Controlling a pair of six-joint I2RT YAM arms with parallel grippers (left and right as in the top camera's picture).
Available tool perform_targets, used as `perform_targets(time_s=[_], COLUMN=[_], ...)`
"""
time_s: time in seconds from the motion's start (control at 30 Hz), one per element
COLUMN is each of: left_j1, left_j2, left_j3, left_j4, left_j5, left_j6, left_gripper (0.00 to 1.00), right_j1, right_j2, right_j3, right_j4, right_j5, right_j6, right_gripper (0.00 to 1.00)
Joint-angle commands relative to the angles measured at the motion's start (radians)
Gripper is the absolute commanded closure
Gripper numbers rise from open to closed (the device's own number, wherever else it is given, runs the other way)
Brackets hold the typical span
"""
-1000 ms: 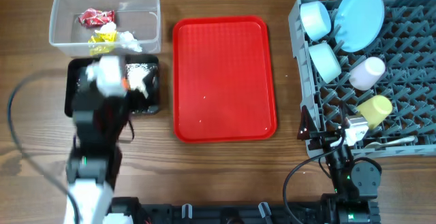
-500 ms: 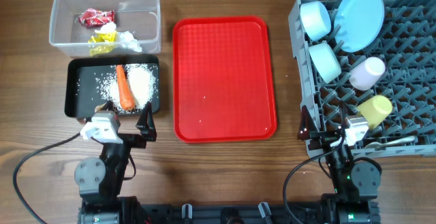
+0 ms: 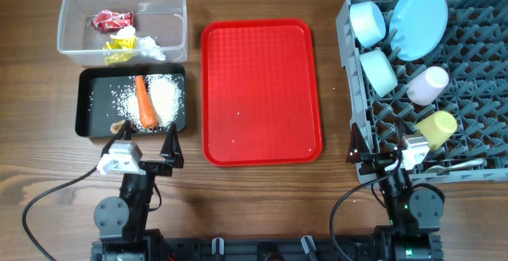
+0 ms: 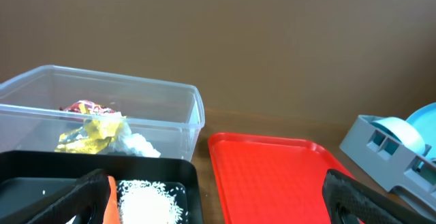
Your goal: Sort waste into correct bins and load items into the dishwasher rack
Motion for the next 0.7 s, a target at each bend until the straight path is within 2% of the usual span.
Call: perform_targets(time_s=[0.0,0.13,0.67], left_j1=[-0.007,-0.008,-0.01], left_j2=[-0.012,-0.004,0.099], left_j3=[-0.026,-0.026,-0.026], left_j4=[-0.006,-0.098,-0.092], left_j5=[-0.021,-0.019,-0.014], left_j6=[-0.005,-0.006,-0.009], left_gripper=[0.0,0.0,0.0], right_j1=[0.006,0.006,0.006], right_j2=[-0.008,-0.008,-0.008], right_j3=[-0.001,-0.001,-0.001], right_j4=[0.005,0.005,0.005], right_j5=[0.021,0.021,0.021], right_j6=[0.014,0.014,0.014], right_gripper=[0.0,0.0,0.0])
